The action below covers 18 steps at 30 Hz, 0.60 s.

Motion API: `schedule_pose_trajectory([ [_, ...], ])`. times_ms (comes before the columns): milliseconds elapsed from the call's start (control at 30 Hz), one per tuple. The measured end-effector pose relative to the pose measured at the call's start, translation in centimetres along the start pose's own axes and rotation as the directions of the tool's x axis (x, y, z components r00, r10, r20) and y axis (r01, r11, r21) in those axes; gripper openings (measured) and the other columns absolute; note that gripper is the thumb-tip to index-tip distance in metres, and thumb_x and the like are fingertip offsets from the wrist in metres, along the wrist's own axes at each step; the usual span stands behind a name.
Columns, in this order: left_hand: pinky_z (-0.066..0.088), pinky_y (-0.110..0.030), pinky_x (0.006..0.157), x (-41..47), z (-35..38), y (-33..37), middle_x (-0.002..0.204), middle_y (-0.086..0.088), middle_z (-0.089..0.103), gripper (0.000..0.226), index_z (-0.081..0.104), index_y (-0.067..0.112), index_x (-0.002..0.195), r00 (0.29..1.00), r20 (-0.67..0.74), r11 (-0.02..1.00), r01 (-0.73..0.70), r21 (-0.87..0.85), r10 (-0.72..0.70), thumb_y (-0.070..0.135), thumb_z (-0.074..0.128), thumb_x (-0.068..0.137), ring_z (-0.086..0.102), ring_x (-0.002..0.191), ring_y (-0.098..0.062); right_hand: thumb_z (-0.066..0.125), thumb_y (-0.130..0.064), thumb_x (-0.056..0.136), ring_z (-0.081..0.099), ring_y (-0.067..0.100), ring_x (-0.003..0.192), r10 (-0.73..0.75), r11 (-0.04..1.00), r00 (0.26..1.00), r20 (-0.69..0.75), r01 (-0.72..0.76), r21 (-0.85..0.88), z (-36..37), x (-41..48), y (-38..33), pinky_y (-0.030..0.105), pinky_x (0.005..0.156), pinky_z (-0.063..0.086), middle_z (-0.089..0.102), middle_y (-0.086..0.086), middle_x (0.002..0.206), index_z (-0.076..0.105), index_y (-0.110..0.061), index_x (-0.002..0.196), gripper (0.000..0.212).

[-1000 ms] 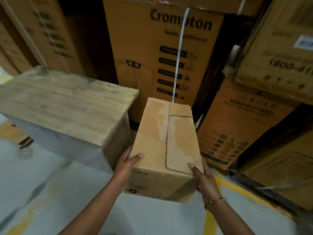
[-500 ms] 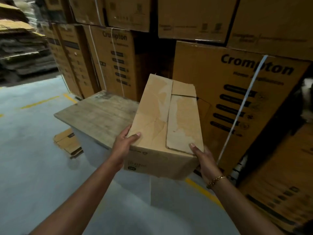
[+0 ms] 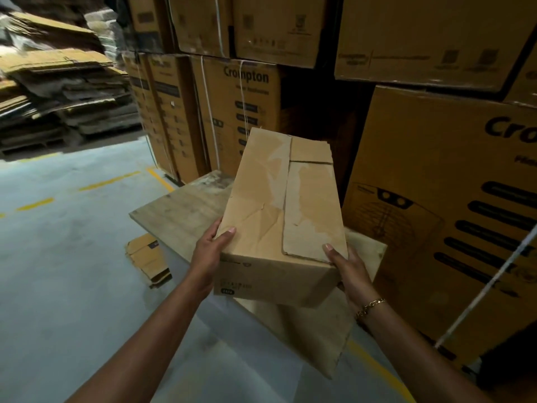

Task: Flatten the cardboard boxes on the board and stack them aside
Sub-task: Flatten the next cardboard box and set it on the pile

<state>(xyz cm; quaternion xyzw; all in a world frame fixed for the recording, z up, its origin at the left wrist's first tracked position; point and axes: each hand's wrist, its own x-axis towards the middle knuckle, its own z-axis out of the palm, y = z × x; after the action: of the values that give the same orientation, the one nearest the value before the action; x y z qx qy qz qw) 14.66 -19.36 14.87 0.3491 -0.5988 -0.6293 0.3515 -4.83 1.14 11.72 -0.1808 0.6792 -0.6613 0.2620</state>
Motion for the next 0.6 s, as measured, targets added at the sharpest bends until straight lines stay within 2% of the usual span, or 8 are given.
schedule_pose_trajectory([
  [67,0.044,-0.023,0.078,3.3,-0.4,-0.9,0.130,0.007,0.061,0.048,0.054,0.028,0.142,1.000,-0.024,1.000,0.016,0.015,-0.016,0.032,0.064,0.095,0.059,0.109,-0.009,0.068,-0.054,0.083,0.059,0.017,0.112,0.001,1.000,1.000,0.024,0.000,-0.013,1.4,3.3,0.0,0.050,0.102,0.049,0.064,-0.009,0.121,0.054,-0.038,0.128,0.050],
  [167,0.044,-0.030,0.084,7.7,-0.9,-1.6,0.132,0.007,0.059,0.051,0.052,0.030,0.143,0.997,-0.055,0.998,0.052,0.018,-0.051,0.036,0.064,0.094,0.056,0.116,-0.016,0.070,-0.072,0.065,0.060,0.016,0.112,0.018,0.999,0.999,0.048,-0.016,-0.042,3.4,7.5,-0.3,0.050,0.100,0.050,0.065,-0.012,0.120,0.054,-0.046,0.122,0.065],
  [200,0.044,-0.033,0.087,9.2,-1.1,-1.8,0.134,0.006,0.058,0.052,0.051,0.031,0.144,0.996,-0.062,0.998,0.068,0.017,-0.066,0.037,0.064,0.093,0.055,0.118,-0.018,0.071,-0.072,0.064,0.060,0.016,0.112,0.027,0.998,0.998,0.056,-0.024,-0.050,4.0,8.9,-0.2,0.050,0.100,0.050,0.065,-0.011,0.120,0.054,-0.049,0.119,0.061],
  [267,0.042,-0.035,0.091,12.0,-1.4,-2.7,0.136,0.006,0.056,0.053,0.050,0.030,0.144,0.992,-0.077,0.995,0.099,0.017,-0.097,0.037,0.064,0.093,0.053,0.119,-0.019,0.070,-0.061,0.077,0.060,0.017,0.112,0.045,0.996,0.997,0.057,-0.041,-0.074,5.2,11.7,0.1,0.052,0.100,0.050,0.065,-0.011,0.120,0.054,-0.049,0.115,0.044],
  [333,0.042,-0.034,0.089,14.3,-1.9,-3.6,0.136,0.006,0.056,0.054,0.050,0.030,0.144,0.989,-0.076,0.992,0.127,0.013,-0.126,0.037,0.065,0.092,0.054,0.117,-0.017,0.068,-0.052,0.085,0.060,0.016,0.111,0.064,0.995,0.997,0.053,-0.060,-0.086,6.5,13.7,0.6,0.051,0.100,0.050,0.064,-0.011,0.119,0.053,-0.046,0.118,0.037],
  [467,0.045,-0.028,0.079,18.4,-3.1,-5.2,0.124,0.007,0.061,0.048,0.050,0.034,0.141,0.985,-0.023,0.984,0.171,0.042,-0.170,0.035,0.063,0.094,0.058,0.103,-0.010,0.065,-0.042,0.090,0.060,0.011,0.106,0.096,0.991,0.994,0.058,-0.090,-0.100,9.2,16.6,1.6,0.042,0.095,0.052,0.064,-0.009,0.117,0.050,-0.032,0.133,0.046],
  [600,0.051,-0.042,0.094,21.2,-4.9,-9.3,0.126,0.000,0.062,0.042,0.052,0.036,0.135,0.959,0.065,0.941,0.254,0.224,-0.275,0.040,0.062,0.094,0.060,0.114,-0.023,0.064,-0.033,0.093,0.058,0.006,0.106,0.184,0.971,0.980,0.078,-0.169,-0.166,12.0,17.4,5.0,0.020,0.081,0.048,0.061,0.000,0.130,0.045,-0.023,0.141,0.053],
])
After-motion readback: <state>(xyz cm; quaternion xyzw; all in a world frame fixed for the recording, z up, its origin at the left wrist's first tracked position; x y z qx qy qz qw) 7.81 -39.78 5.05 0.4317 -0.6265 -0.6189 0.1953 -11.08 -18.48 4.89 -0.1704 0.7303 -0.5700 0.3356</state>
